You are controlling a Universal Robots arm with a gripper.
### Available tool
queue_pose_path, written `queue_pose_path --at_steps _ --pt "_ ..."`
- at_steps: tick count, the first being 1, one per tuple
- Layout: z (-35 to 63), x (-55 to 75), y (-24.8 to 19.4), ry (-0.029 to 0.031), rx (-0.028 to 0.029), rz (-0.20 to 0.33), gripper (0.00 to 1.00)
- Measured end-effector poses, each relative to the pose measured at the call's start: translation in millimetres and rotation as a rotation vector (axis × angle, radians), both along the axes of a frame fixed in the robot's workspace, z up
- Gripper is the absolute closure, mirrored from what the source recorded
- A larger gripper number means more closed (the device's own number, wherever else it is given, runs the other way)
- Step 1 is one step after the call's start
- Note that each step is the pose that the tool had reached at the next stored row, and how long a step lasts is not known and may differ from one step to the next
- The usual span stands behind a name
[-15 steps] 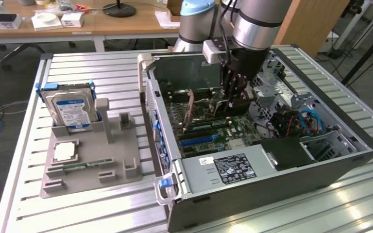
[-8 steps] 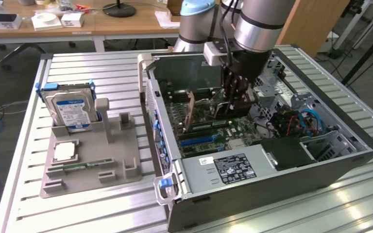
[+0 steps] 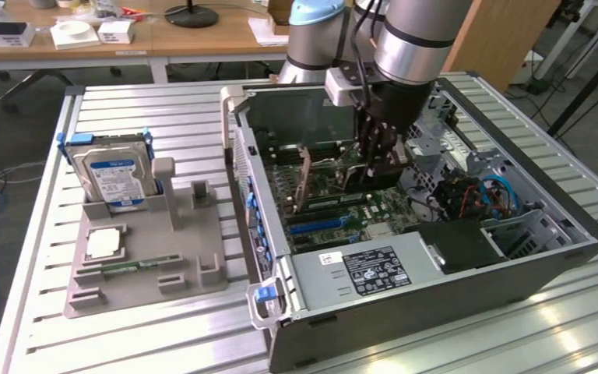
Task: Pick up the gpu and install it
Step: 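Pick up the gpu and move the gpu toward the slot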
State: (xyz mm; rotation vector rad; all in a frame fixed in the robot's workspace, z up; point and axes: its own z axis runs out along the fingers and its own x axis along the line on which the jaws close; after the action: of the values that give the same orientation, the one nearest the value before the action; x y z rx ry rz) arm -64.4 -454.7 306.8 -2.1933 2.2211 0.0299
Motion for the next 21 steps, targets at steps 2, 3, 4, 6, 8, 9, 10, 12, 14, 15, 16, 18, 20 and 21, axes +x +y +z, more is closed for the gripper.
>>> queue_pose_path --at_steps 2,3,4,6,8,9,10,12,14,15,16,18,20,21 --pt "0.1 -0.1 0.0 0.0000 -0.0001 0.000 0.74" --pt "0.0 -0.7 0.0 0.0000 -0.0001 0.000 0.74" --pt "0.1 -2.5 -0.2 -0.0015 -0.0001 0.000 0.74" --pt "0.0 -6.3 0.0 -0.0066 0.0002 0.000 0.74" --pt "0.1 -9.4 0.0 -0.0103 0.0002 0.000 0.74" --pt "0.1 -10.5 0.0 -0.0113 0.0002 0.000 0.74" --pt "0.0 -10.7 0.0 -0.0114 0.0003 0.000 0.74" --pt "0.0 -10.7 0.0 -0.0115 0.0003 0.000 0.74" --pt "0.0 -10.7 0.0 -0.0115 0.0002 0.000 0.74" --pt "-0.1 -10.8 -0.1 -0.0114 0.0001 0.000 0.74" --pt "-0.5 -10.8 -0.1 -0.0115 0.0003 -0.001 0.74" --pt "-0.8 -10.8 -0.1 -0.0114 0.0000 -0.003 0.74" --pt "-0.9 -10.7 0.0 -0.0114 0.0001 -0.004 0.74" --pt "-0.9 -10.7 0.0 -0.0114 0.0001 -0.004 0.74"
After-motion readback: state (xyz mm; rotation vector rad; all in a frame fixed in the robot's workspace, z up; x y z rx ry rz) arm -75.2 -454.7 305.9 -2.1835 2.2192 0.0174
